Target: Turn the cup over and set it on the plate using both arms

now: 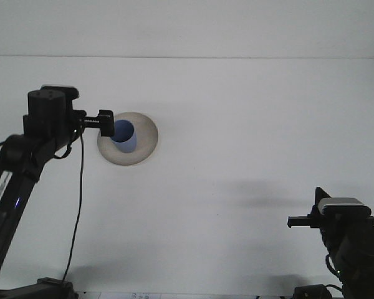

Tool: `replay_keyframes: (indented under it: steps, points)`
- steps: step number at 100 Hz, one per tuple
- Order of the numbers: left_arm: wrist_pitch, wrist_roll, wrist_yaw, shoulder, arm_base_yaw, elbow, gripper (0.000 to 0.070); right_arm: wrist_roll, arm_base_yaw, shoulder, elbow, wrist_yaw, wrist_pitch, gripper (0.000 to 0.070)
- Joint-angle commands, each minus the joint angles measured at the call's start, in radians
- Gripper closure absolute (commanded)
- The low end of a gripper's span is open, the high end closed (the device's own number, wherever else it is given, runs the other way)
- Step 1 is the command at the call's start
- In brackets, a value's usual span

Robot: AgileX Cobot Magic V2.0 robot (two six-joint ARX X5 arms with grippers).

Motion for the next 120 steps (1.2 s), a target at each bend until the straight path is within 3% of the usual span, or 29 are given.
replay_keyframes:
  steps: [1,21,26,32,43,47,120]
  points:
    - [0.064,-0.010,-0.027,-0.094,-0.008,-0.105,0.0000,0.010,0.000,0.003,0.010,0.000,0.014,0.0700]
    - [0.221,-0.029,-0.054,-0.429,-0.009,-0.478,0.0001,0.010,0.000,0.003,0.010,0.000,0.018,0.0700]
    - [0.233,-0.039,-0.054,-0.497,-0.009,-0.549,0.0040,0.010,0.000,0.002,0.010,0.000,0.020,0.0700]
    - [0.235,-0.053,-0.055,-0.571,-0.009,-0.623,0.0173,0.010,0.000,0.003,0.010,0.000,0.025,0.0700]
    - [0.232,-0.075,-0.054,-0.678,-0.009,-0.716,0.0586,0.010,0.000,0.002,0.010,0.000,0.033,0.0700]
    - [0.233,-0.079,-0.054,-0.707,-0.009,-0.735,0.0700,0.010,0.000,0.002,0.010,0.000,0.034,0.0700]
    - [0.252,-0.074,-0.053,-0.900,-0.009,-0.748,0.0688,0.010,0.000,0.002,0.010,0.000,0.033,0.0700]
